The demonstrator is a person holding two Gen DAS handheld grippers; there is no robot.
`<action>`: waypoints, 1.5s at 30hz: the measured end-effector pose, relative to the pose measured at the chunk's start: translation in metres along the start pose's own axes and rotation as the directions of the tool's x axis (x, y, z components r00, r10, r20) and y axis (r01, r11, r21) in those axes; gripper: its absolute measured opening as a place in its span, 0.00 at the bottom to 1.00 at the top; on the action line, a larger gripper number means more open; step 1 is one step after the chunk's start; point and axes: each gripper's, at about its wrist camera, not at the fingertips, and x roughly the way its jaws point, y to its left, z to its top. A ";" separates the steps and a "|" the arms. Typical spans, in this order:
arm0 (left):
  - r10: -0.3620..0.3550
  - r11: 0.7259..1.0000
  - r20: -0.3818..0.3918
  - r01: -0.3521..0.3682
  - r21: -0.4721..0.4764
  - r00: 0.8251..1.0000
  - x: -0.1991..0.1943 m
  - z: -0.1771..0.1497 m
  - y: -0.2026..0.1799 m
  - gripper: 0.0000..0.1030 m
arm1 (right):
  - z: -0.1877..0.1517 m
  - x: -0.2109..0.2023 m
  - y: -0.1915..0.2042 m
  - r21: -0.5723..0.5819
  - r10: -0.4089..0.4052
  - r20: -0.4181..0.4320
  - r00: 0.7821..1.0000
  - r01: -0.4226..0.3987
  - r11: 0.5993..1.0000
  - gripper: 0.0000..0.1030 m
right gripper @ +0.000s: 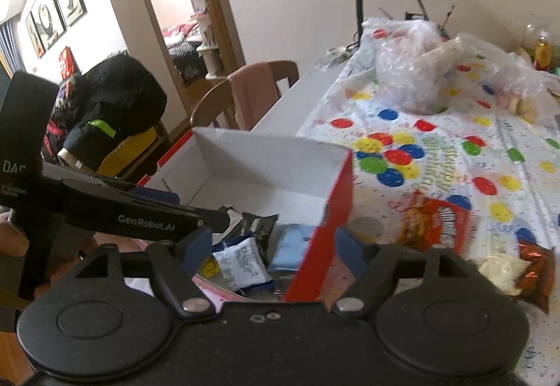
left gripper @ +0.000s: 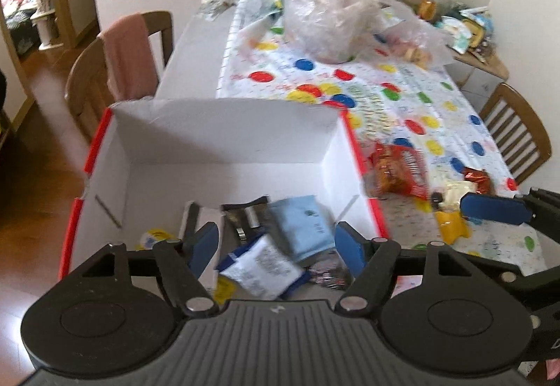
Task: Organize snacks
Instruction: 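Move both open tools back over the snack pile, then grasp the yellow wrapper with the left tool while the right tool grasps the small blue candy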
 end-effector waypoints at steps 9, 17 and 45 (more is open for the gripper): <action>-0.067 0.998 0.047 0.065 0.025 0.997 -0.005 0.000 -0.050 0.78 | -0.013 -0.047 -0.044 0.008 -0.054 0.090 0.994 0.053 0.999 1.00; -0.123 0.991 0.021 0.121 0.053 0.992 0.011 -0.003 -0.107 0.79 | -0.040 -0.072 -0.100 0.012 -0.115 0.055 0.992 0.114 0.993 1.00; -0.089 0.994 -0.247 0.100 0.034 0.965 0.151 -0.007 -0.250 0.79 | -0.105 -0.009 -0.264 0.020 -0.083 -0.227 0.970 0.090 0.996 0.75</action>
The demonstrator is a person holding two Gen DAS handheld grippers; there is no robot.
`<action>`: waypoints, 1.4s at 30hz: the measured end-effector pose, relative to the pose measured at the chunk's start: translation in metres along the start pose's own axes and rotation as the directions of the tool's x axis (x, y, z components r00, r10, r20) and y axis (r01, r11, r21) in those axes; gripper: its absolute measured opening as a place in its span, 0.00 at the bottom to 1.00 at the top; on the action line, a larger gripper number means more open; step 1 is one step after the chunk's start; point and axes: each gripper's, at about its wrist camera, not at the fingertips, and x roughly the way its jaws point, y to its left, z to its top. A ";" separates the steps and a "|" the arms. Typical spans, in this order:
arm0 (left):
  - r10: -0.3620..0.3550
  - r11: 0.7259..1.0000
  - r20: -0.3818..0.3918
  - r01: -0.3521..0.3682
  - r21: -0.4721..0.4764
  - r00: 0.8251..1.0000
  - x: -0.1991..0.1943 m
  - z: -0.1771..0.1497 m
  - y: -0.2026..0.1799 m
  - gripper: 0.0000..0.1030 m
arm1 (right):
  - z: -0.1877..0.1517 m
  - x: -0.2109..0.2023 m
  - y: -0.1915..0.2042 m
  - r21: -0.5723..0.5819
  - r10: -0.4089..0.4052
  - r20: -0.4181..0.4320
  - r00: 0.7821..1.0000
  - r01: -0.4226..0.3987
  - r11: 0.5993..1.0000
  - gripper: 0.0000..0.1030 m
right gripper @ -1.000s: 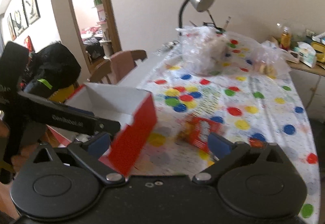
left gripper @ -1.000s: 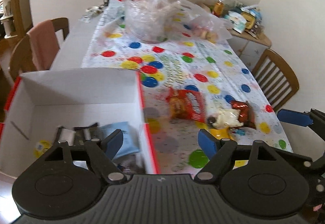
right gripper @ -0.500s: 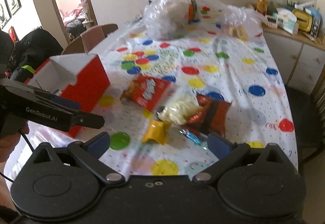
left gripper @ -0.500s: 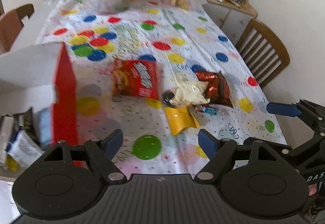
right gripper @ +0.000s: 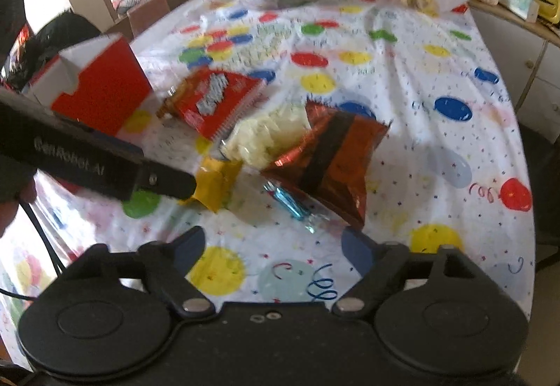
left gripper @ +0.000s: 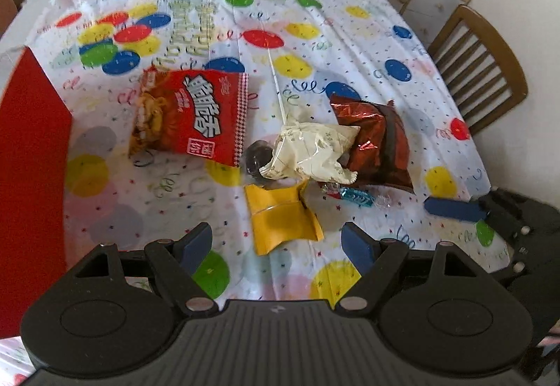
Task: Organize snacks
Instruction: 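Grasp the yellow wrapper with the left tool while the right tool grasps the small blue candy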
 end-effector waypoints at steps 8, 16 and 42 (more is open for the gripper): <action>0.026 0.996 -0.065 -0.031 -0.080 0.998 0.029 0.012 0.001 0.79 | 0.005 0.021 -0.005 -0.044 0.003 -0.028 1.000 -0.004 0.999 0.63; 0.037 0.991 -0.123 -0.052 -0.120 0.992 0.047 0.015 0.004 0.78 | 0.013 0.033 0.006 -0.121 -0.017 -0.025 1.000 0.014 0.993 0.46; 0.021 0.994 -0.060 -0.027 -0.107 0.998 0.022 -0.003 0.019 0.37 | -0.004 0.017 0.016 -0.114 -0.041 0.013 0.999 0.042 0.993 0.02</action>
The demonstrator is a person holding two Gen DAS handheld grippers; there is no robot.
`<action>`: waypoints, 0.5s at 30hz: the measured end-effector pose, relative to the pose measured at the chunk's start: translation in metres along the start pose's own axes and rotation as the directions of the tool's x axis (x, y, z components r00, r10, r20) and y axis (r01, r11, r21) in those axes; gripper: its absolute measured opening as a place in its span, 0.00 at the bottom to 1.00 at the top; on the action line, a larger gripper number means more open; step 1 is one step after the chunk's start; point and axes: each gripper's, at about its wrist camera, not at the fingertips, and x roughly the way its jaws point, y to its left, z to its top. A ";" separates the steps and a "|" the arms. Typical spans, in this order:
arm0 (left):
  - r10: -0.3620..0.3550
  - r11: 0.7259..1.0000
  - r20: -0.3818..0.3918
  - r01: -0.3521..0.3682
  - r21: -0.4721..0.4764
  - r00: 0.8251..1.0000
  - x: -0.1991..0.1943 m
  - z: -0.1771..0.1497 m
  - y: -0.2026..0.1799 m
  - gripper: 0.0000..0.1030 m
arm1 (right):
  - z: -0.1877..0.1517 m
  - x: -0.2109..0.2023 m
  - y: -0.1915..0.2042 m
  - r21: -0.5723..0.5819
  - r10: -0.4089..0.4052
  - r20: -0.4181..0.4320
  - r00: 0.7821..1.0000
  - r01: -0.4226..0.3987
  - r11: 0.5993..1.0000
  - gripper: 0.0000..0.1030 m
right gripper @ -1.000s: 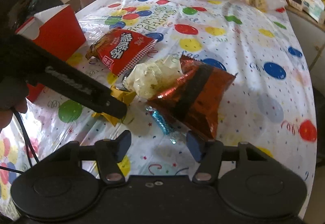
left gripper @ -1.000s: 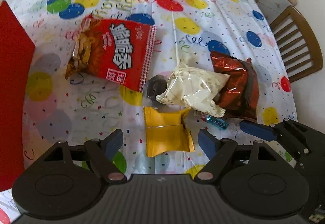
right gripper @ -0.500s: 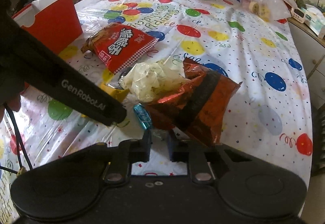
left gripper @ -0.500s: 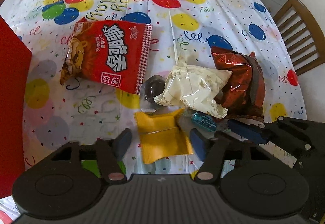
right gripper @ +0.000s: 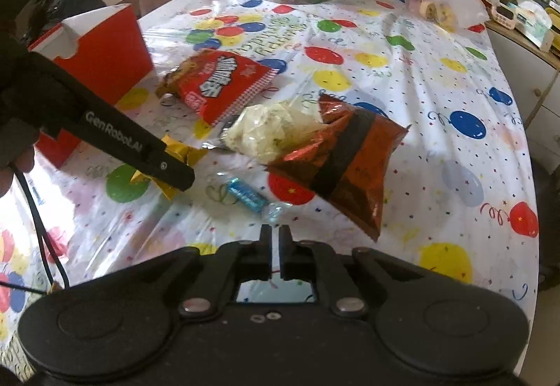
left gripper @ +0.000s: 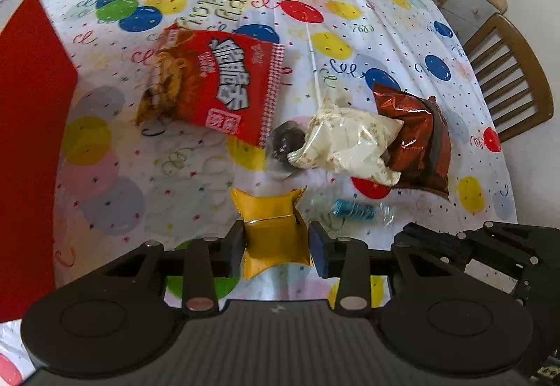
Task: Organize snacks
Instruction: 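Grasp the yellow wrapper with the left tool while the right tool grasps the small blue candy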
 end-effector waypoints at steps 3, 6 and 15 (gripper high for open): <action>-0.012 1.000 0.014 0.012 -0.006 1.000 -0.010 -0.005 0.008 0.37 | 0.000 -0.004 0.006 -0.027 0.015 -0.002 1.000 -0.015 1.000 0.07; -0.025 1.000 0.025 0.025 -0.007 0.999 -0.021 -0.010 0.016 0.37 | 0.001 -0.006 0.015 -0.081 0.014 0.007 1.000 -0.014 0.997 0.17; -0.070 0.998 0.072 0.070 0.001 0.995 -0.060 -0.028 0.028 0.37 | 0.023 0.016 0.026 -0.165 0.030 -0.018 0.999 -0.033 0.986 0.37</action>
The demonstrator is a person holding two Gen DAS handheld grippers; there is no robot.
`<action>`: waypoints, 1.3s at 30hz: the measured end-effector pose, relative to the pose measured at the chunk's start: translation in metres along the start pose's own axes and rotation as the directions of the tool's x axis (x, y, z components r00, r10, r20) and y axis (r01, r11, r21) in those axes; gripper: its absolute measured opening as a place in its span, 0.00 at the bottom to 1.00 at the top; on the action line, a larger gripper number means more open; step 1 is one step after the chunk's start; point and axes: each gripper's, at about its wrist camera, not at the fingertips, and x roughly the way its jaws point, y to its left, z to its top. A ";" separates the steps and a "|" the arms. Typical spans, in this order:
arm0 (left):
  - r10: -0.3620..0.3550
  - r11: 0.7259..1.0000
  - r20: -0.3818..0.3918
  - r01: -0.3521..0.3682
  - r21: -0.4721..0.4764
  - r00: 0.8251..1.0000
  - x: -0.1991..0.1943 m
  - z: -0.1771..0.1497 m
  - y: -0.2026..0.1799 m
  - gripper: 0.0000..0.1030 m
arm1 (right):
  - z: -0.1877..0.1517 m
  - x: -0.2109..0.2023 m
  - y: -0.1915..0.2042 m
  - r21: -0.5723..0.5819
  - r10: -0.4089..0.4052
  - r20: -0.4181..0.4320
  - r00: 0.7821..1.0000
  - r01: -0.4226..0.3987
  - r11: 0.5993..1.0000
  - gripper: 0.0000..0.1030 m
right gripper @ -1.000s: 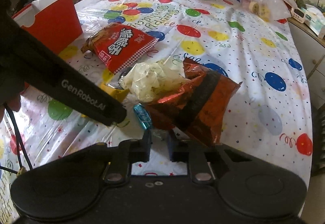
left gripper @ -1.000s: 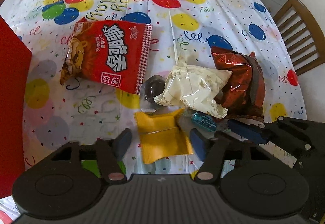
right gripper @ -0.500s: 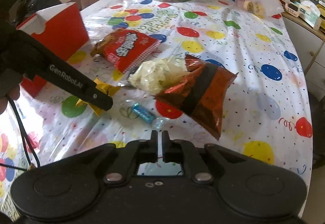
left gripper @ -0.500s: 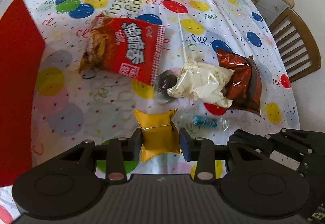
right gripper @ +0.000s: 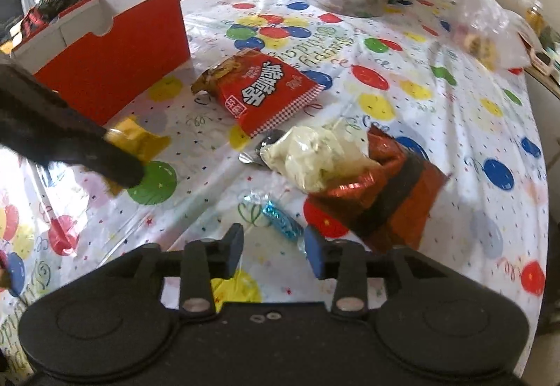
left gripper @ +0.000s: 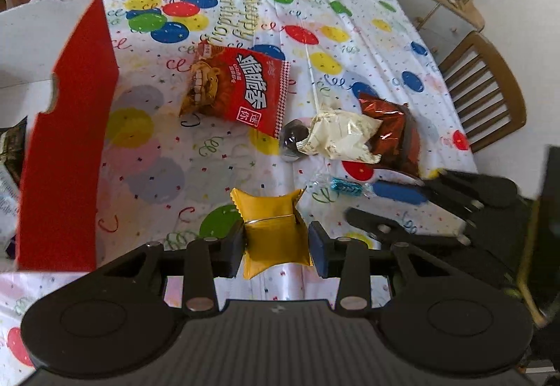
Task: Organize snacks
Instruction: 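Grasp the yellow wrapper with the left tool while the right tool grasps the small blue candy, then carry the yellow wrapper and blue candy over the cardboard box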
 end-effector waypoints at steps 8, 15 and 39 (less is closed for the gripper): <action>-0.005 1.000 0.020 0.005 -0.008 1.000 -0.021 -0.016 0.005 0.37 | 0.011 0.022 -0.005 -0.038 0.018 -0.047 0.999 -0.020 0.999 0.35; -0.009 1.000 0.021 0.010 -0.027 1.000 -0.024 -0.021 0.010 0.37 | 0.013 0.023 -0.003 -0.046 0.039 -0.051 0.998 -0.042 0.998 0.24; -0.010 0.998 0.100 0.004 0.060 0.995 -0.065 -0.021 0.024 0.37 | 0.015 -0.064 0.045 0.211 -0.028 0.069 0.997 0.013 0.977 0.10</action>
